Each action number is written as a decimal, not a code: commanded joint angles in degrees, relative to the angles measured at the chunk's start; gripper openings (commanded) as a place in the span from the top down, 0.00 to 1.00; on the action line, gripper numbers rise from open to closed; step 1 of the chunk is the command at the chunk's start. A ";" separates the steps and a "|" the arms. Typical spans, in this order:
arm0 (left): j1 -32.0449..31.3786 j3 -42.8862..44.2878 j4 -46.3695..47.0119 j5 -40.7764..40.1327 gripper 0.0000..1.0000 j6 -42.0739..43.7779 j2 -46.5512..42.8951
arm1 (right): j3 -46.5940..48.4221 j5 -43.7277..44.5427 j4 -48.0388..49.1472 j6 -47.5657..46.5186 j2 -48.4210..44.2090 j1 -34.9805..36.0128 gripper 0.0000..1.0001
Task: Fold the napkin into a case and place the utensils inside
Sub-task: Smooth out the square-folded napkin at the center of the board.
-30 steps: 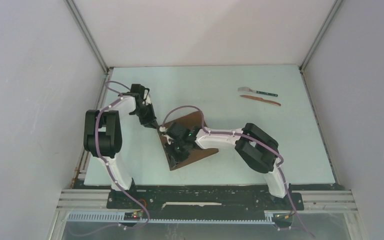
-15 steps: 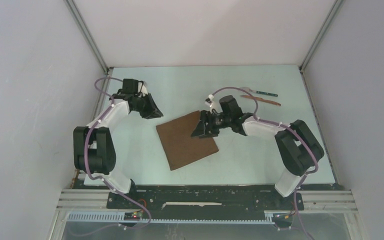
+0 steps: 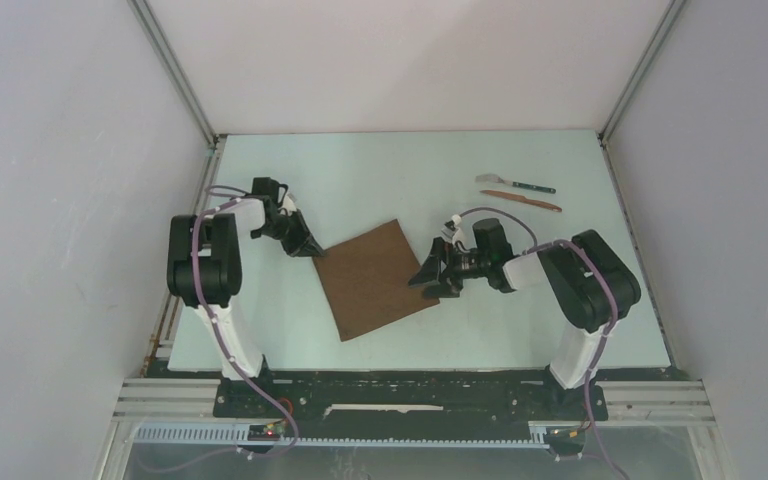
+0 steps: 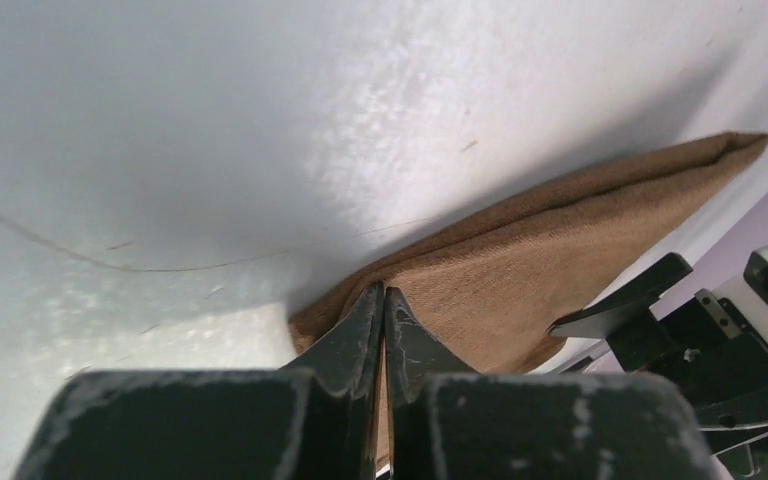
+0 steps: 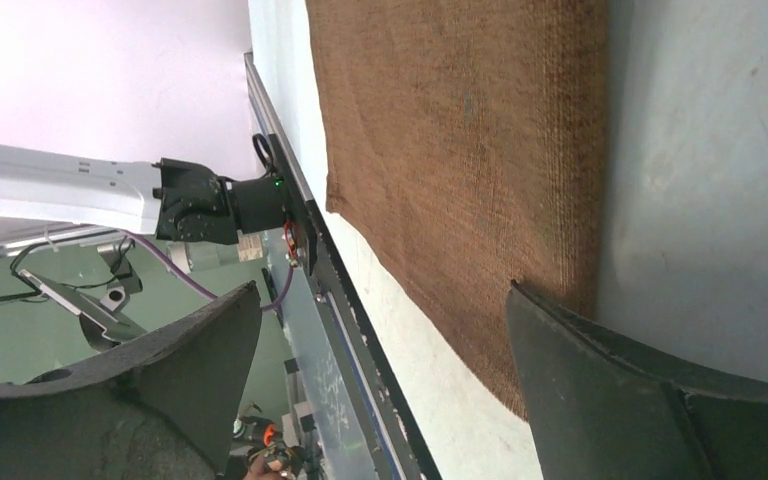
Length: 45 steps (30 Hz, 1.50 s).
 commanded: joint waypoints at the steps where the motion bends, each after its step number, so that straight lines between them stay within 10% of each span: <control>1: 1.59 -0.24 -1.07 -4.22 0.94 2.53 0.19 | -3.42 -0.65 -0.55 -1.41 -3.60 -0.74 0.00; 11: 0.06 0.77 -1.86 2.65 0.73 3.73 -8.04 | 0.63 0.63 -8.03 -3.32 -8.50 1.41 0.00; 19: 1.77 -0.47 -3.14 -3.79 0.86 4.21 -3.11 | -3.03 3.63 -2.04 -2.37 -1.84 0.40 0.01; 27: 0.12 2.96 -7.53 -14.38 0.81 7.71 -8.82 | 5.09 12.10 -18.27 -6.26 -13.35 2.83 0.00; 32: -3.30 3.66 -6.31 -6.61 0.70 4.89 -12.49 | 20.21 10.08 -13.16 -1.07 -1.87 3.57 0.00; 45: -1.34 -0.85 -3.30 -8.85 0.88 4.15 -4.85 | 47.81 7.87 -2.95 11.05 25.69 7.65 0.01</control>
